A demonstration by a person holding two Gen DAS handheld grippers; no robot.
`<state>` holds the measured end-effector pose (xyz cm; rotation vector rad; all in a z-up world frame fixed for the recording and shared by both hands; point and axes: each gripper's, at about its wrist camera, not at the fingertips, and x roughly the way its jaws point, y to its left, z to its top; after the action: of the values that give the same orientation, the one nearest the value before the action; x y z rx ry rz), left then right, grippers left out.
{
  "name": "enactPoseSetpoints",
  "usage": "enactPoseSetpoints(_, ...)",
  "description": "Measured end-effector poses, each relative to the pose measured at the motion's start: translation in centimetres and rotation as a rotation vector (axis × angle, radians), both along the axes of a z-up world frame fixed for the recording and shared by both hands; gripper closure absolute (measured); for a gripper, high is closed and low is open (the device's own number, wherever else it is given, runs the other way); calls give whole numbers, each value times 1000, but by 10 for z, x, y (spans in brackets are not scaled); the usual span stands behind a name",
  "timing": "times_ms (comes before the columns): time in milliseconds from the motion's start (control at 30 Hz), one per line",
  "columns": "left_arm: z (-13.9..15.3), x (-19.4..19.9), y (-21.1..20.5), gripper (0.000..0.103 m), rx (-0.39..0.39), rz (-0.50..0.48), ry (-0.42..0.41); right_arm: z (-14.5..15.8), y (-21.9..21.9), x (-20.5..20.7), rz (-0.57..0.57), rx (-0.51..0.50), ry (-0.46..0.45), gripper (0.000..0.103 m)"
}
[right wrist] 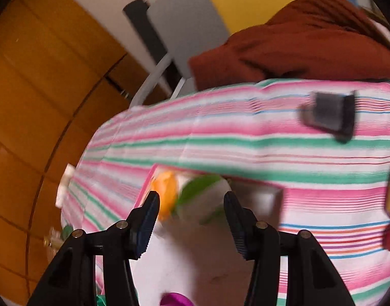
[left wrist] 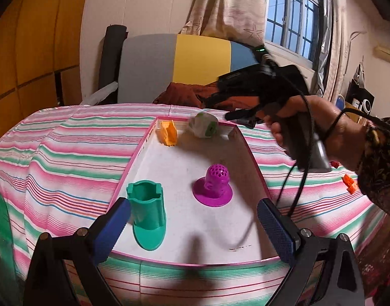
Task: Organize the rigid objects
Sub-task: 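Lower the green-and-white round toy into the tray and open the right tool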
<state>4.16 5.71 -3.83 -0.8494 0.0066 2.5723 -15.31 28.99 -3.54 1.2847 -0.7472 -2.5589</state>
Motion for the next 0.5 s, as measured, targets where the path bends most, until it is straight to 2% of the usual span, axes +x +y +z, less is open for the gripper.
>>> enactPoseSetpoints(67, 0, 0, 1, 3, 7, -4, -5, 8, 8, 6, -26, 62, 10, 48)
enactPoseSetpoints(267, -2, 5, 10, 3, -5, -27, -12, 14, 12, 38, -11, 225, 37, 48)
enactPoseSetpoints(500, -1, 14, 22, 3, -28, -52, -5, -1, 17, 73, -19, 262, 7, 48)
